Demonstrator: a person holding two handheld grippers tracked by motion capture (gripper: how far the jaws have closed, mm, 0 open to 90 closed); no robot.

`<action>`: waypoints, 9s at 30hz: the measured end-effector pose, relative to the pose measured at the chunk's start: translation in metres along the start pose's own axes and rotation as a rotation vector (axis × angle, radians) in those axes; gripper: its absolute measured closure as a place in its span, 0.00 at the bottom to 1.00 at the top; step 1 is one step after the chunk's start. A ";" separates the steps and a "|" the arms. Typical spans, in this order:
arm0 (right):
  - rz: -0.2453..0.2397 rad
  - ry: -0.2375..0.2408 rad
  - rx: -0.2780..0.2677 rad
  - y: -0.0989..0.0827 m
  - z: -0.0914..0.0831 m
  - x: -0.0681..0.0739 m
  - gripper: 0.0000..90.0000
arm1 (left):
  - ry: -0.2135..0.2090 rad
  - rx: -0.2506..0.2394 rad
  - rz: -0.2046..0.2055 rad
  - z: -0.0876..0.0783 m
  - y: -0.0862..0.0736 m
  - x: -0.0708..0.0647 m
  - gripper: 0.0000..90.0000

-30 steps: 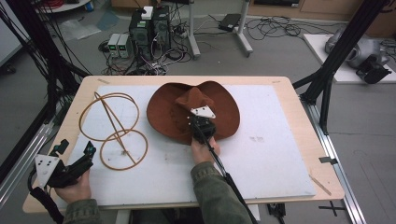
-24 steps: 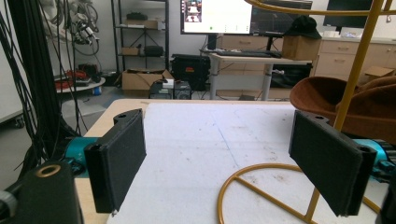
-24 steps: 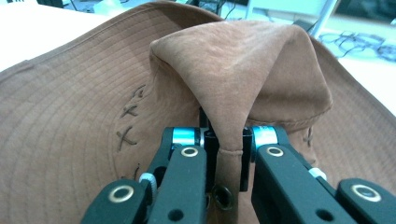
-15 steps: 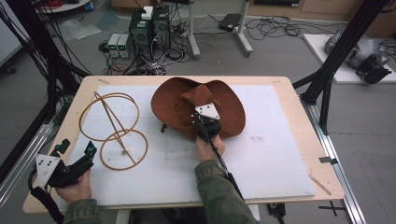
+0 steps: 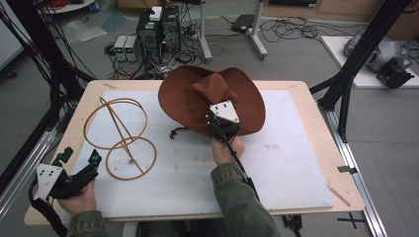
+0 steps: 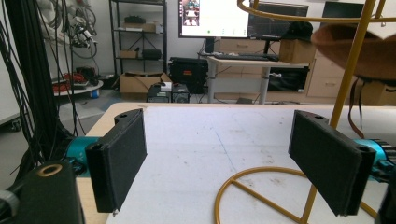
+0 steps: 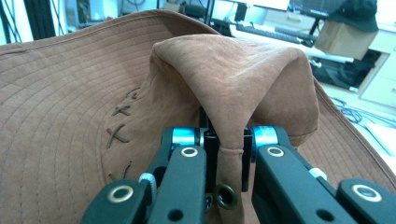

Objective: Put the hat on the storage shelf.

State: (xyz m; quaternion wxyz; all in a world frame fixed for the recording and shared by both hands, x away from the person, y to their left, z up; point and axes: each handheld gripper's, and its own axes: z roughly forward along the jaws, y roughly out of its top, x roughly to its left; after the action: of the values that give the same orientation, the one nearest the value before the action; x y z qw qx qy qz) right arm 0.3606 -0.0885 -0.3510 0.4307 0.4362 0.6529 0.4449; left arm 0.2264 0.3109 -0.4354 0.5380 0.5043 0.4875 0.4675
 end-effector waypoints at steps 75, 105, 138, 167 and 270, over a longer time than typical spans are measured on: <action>0.052 0.440 -0.402 0.121 -0.070 0.066 0.95 | -0.030 0.000 0.002 0.001 0.000 -0.006 0.22; -0.059 0.659 -0.394 0.104 -0.063 0.119 0.94 | -0.005 -0.007 -0.037 -0.002 -0.001 0.002 0.22; -0.107 0.661 -0.283 0.087 -0.054 0.131 0.83 | -0.009 0.001 -0.041 -0.002 -0.002 0.002 0.22; 0.025 0.643 -0.266 0.084 -0.055 0.081 0.14 | -0.004 -0.002 -0.040 -0.003 -0.002 0.002 0.22; 0.228 -0.115 -0.070 -0.127 -0.087 -0.157 0.13 | 0.013 -0.008 -0.056 -0.008 -0.002 0.003 0.22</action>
State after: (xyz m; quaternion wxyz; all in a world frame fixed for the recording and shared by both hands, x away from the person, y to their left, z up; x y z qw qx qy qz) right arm 0.2929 -0.2840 -0.4252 0.4291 0.5173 0.5570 0.4878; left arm 0.2191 0.3149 -0.4373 0.5498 0.4852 0.5030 0.4576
